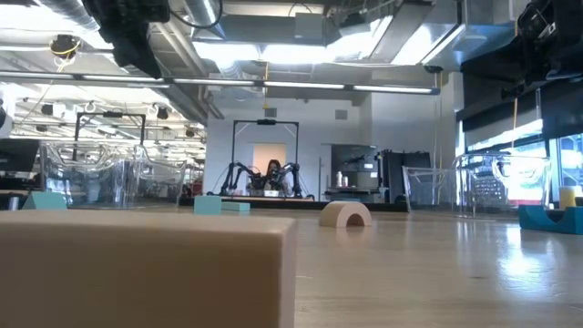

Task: Sort & place blocks by color
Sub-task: Put the bottom right light blue block into the top left transparent bin

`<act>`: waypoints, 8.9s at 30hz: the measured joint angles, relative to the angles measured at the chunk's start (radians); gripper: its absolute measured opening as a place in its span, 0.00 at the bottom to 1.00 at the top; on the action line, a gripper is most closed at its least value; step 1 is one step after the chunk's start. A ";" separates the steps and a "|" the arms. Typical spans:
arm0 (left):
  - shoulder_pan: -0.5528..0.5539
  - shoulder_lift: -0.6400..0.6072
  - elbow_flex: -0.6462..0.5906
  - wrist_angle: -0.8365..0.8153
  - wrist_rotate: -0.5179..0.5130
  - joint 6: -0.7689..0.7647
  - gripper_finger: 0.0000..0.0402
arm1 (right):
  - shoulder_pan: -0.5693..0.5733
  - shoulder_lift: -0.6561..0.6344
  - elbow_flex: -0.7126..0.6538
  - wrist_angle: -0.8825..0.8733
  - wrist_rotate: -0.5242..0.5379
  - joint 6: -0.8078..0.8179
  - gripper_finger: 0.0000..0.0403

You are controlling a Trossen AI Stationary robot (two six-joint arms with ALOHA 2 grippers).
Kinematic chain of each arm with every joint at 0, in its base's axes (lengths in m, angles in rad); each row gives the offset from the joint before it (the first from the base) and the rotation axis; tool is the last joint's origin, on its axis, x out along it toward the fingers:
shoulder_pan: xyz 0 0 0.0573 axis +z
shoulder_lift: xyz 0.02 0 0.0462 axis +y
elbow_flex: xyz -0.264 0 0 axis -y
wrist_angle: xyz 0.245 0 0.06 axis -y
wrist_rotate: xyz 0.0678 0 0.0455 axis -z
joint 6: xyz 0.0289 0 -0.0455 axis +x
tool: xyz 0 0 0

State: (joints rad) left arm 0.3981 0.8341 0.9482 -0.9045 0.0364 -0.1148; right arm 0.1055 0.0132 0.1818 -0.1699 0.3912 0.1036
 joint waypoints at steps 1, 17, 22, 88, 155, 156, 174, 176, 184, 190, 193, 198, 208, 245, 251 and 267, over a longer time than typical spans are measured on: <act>0.000 0.000 0.000 0.000 0.002 -0.017 0.00 | 0.000 0.000 0.000 0.000 0.000 0.001 0.04; 0.000 0.039 0.000 -0.030 0.045 -0.345 0.18 | 0.000 0.000 0.000 0.000 0.000 -0.003 0.04; 0.000 0.049 0.000 -0.022 0.058 -0.437 0.22 | 0.000 0.000 0.000 0.000 0.007 0.023 0.04; -0.423 0.489 0.000 0.280 -0.185 -1.636 0.39 | 0.000 0.039 -0.001 -0.089 0.052 0.177 0.04; -0.386 0.911 0.001 0.479 -0.200 -1.609 0.59 | 0.000 0.039 0.000 -0.089 0.052 0.177 0.04; -0.386 0.911 0.001 0.480 -0.200 -1.609 0.59 | 0.000 0.039 0.000 -0.089 0.052 0.177 0.04; -0.386 0.912 0.000 0.465 -0.211 -1.611 0.59 | 0.000 0.039 0.000 -0.078 0.018 0.140 0.04; -0.386 0.912 0.000 0.454 -0.211 -1.617 0.58 | 0.000 0.039 0.000 -0.080 -0.079 0.094 0.04; -0.385 0.927 0.001 0.422 -0.199 -1.602 0.44 | 0.000 0.039 0.000 -0.087 -0.340 0.076 0.04; -0.379 0.924 0.001 0.420 -0.207 -1.531 0.32 | 0.000 0.039 0.000 -0.101 -0.367 0.076 0.04; -0.380 0.925 0.001 0.420 -0.216 -1.493 0.32 | 0.000 0.039 0.000 -0.106 -0.367 0.081 0.04; -0.378 0.894 -0.003 0.415 -0.215 -1.448 0.32 | 0.000 0.039 0.000 -0.116 -0.367 0.145 0.04; -0.356 0.701 -0.004 0.262 -0.254 -1.354 0.31 | 0.000 0.067 -0.001 -0.176 -0.358 0.281 0.04; 0.408 0.414 -0.001 -0.053 -0.256 -0.565 0.31 | -0.161 0.816 0.577 -0.483 -0.079 0.259 0.04; 0.448 0.478 -0.001 -0.053 -0.222 -0.535 0.31 | -0.220 0.898 0.576 -0.450 -0.157 0.256 0.04; 0.461 0.643 -0.001 -0.052 -0.148 -0.501 0.33 | -0.262 0.947 0.576 -0.371 -0.175 0.240 0.04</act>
State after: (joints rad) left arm 0.8593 1.4773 0.9474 -0.9569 -0.1119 -0.6159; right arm -0.1562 0.9604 0.7582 -0.5406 0.2161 0.3433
